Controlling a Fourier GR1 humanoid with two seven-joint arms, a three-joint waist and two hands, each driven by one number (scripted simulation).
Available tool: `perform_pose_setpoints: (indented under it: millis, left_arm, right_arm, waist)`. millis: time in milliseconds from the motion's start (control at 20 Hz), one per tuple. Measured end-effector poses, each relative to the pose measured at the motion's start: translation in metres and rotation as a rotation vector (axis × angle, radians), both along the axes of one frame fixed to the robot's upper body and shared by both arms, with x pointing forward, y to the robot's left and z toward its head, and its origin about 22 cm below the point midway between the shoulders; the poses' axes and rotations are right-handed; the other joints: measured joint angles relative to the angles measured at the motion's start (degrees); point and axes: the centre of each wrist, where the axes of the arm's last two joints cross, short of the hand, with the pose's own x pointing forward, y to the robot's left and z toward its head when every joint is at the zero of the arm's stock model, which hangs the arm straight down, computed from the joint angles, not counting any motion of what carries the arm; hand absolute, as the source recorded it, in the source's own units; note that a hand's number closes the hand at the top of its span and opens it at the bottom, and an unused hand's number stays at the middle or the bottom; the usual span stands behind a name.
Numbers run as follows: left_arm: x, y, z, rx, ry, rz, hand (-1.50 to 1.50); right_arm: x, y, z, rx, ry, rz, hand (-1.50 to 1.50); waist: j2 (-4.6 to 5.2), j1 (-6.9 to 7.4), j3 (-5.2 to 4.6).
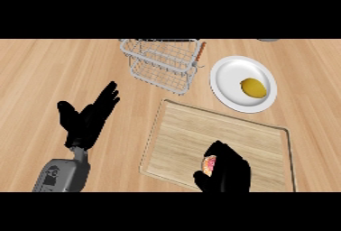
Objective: Pick the cupcake from the tray and place it in the tiered basket
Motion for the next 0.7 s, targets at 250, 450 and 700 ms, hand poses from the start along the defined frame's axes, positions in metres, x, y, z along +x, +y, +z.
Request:
perform_pose_setpoints:
  millis: [250,450,700]
  left_arm:
    - [-0.006,0.002,-0.004,0.001,0.008,0.0,0.0]
    - [-0.007,0.004,-0.004,0.003,0.017,0.01,0.0]
    - [-0.008,0.005,-0.004,0.003,0.015,0.005,0.0]
  right_arm:
    - [-0.009,0.01,0.035,0.032,-0.145,0.021,1.5]
    - [-0.014,0.013,0.067,0.018,-0.31,0.032,1.5]
    - [-0.018,0.016,0.101,-0.013,-0.467,0.048,1.5]
  waist:
    - [-0.06,-0.34,0.3]
    - [-0.17,-0.72,0.31]
    - [-0.18,-0.39,0.25]
